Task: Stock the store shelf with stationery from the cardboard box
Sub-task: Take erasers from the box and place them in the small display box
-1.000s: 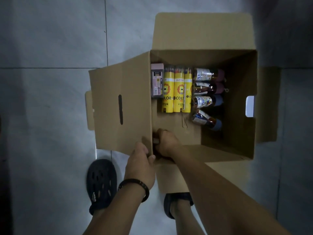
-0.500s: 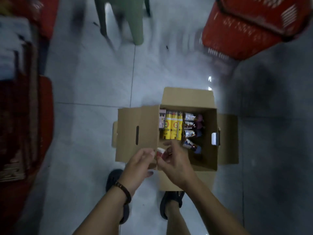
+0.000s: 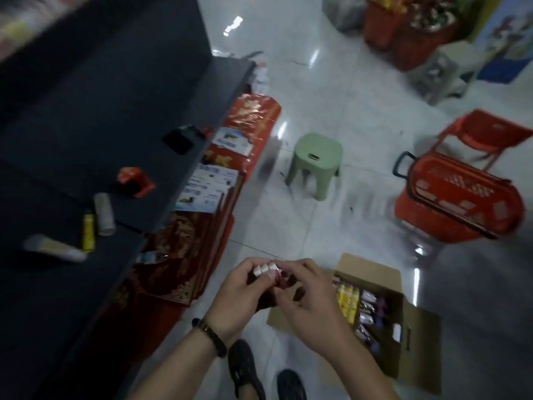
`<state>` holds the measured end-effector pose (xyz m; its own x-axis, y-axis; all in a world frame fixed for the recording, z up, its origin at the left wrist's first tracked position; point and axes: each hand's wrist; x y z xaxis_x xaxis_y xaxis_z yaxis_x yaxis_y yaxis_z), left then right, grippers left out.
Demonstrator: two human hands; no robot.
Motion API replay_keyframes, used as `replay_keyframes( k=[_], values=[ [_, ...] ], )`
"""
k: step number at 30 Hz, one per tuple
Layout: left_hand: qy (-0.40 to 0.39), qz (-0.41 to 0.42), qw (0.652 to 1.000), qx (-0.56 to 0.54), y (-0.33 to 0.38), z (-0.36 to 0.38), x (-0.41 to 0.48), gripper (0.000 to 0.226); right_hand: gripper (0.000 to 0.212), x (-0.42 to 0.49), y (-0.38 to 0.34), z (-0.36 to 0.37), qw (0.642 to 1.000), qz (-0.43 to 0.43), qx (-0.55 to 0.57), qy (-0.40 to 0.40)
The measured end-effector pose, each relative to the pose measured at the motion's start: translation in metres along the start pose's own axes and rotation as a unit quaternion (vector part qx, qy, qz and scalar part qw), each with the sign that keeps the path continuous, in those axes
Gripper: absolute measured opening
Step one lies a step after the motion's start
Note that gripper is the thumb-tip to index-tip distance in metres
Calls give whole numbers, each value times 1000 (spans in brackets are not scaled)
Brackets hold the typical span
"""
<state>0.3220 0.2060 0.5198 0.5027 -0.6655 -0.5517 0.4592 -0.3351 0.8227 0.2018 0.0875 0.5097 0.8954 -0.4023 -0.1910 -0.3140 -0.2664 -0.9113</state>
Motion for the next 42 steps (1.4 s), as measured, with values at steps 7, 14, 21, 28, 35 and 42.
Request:
replay_keyframes(
  k=[7, 14, 21, 28, 35, 42],
  values=[
    [86, 75, 988, -102, 46, -100, -150, 22, 36, 2, -132, 76, 989, -114, -9, -98],
    [228, 163, 938, -204, 48, -213, -307, 28, 38, -27, -268, 220, 962, -195, -15, -193],
    [303, 279, 888, -207, 27, -327, -454, 27, 31, -83, -384, 375, 928, -307, -3, -211],
    [380, 308, 853, -181, 11, -428, -550, 29, 23, -93, -477, 474, 893, -387, -15, -230],
    [454, 298, 829, -134, 7, -512, -597, 25, 20, -44, -551, 553, 847, -462, -56, -255],
    [557, 284, 780, -25, 29, -582, -597, 10, 13, 23, -605, 631, 810, -486, -110, -309]
  ],
)
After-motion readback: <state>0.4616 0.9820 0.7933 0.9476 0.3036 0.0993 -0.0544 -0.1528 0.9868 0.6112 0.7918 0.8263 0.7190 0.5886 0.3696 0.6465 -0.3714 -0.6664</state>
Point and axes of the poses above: each hand's wrist, its own x-axis towards the middle knuckle, its own z-axis out of the palm, y = z × x, and after that the axes turned 6 degrees about -y, right-handed
